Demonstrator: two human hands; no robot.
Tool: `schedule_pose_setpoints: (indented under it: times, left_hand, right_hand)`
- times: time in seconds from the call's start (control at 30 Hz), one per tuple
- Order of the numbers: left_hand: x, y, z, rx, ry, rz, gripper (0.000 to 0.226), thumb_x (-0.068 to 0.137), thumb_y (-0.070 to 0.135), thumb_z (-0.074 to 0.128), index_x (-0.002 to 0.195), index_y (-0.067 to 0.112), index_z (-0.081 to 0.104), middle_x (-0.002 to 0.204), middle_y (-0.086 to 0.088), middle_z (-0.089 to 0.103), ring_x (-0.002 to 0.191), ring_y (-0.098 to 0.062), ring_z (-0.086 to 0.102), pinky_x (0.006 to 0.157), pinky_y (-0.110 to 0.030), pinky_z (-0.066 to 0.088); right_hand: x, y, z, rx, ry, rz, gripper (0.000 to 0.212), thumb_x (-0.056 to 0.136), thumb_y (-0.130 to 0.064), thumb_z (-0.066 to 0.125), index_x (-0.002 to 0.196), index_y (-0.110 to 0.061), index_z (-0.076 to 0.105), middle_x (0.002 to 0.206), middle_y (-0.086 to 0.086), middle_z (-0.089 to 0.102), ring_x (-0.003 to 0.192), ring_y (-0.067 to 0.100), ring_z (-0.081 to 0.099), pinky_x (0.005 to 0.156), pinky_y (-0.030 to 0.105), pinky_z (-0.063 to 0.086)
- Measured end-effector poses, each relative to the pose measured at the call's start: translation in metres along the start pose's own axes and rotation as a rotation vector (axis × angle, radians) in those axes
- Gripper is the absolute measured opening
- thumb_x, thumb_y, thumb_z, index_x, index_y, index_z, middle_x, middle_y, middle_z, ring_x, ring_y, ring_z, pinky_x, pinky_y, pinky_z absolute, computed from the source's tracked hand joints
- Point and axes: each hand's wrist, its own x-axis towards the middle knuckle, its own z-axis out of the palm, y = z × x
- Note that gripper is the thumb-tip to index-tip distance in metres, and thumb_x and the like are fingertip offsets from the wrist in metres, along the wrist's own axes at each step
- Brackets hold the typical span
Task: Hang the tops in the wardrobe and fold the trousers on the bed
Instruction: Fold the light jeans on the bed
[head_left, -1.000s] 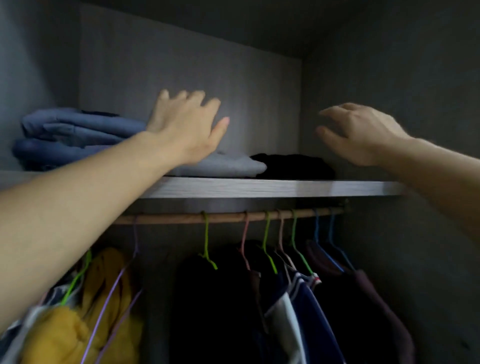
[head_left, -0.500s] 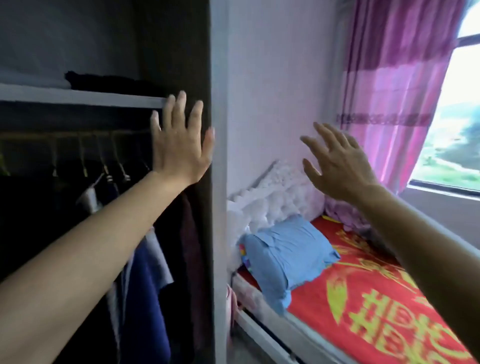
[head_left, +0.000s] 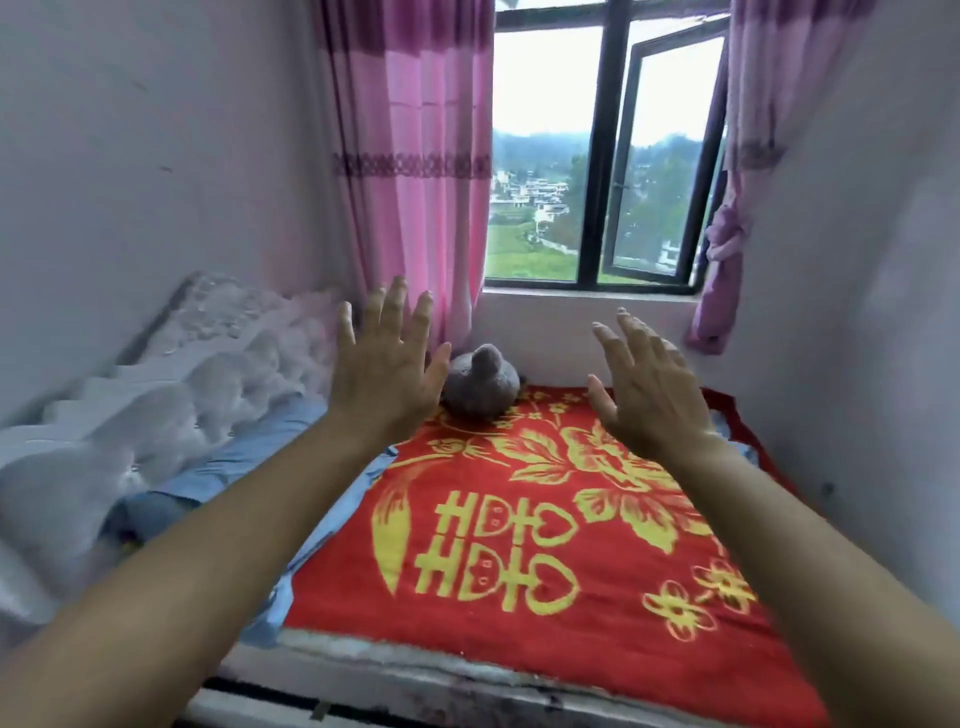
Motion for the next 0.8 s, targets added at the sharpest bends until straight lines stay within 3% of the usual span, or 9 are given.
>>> schedule_pose_setpoints:
  times: [0.2,0.5,0.8]
  left_hand:
    - [0.094,0.088,0.127,-0.291,-0.087,0.023,0.063,0.1,0.05,0.028,0.151,0.013,0.027,0.158,-0.017,0.024,0.144,-0.035,0.024,0.114,-0.061,0.023]
    - [0.186,0.238,0.279,-0.397,-0.315,0.199,0.066,0.1,0.052,0.027,0.154,0.014,0.019,0.162,-0.014,0.015,0.148,-0.032,0.017,0.115,-0.057,0.022]
    - [0.257,0.398,0.409,-0.424,-0.384,0.261,0.066,0.1,0.052,0.029,0.155,0.016,0.019,0.162,-0.012,0.016,0.148,-0.031,0.019,0.116,-0.053,0.022]
  right_hand:
    - [0.038,0.105,0.048,-0.181,-0.158,0.105,0.063,0.094,-0.038,0.054,0.149,-0.011,0.037,0.152,0.02,0.038,0.138,0.036,0.041,0.107,0.05,0.039]
    - [0.04,0.246,0.114,-0.228,-0.291,0.397,0.065,0.096,-0.037,0.051,0.154,-0.016,0.03,0.159,0.014,0.029,0.146,0.029,0.03,0.114,0.042,0.029]
    - [0.045,0.438,0.223,-0.159,-0.319,0.573,0.064,0.096,-0.036,0.05,0.153,-0.015,0.03,0.158,0.014,0.03,0.144,0.029,0.031,0.112,0.043,0.032]
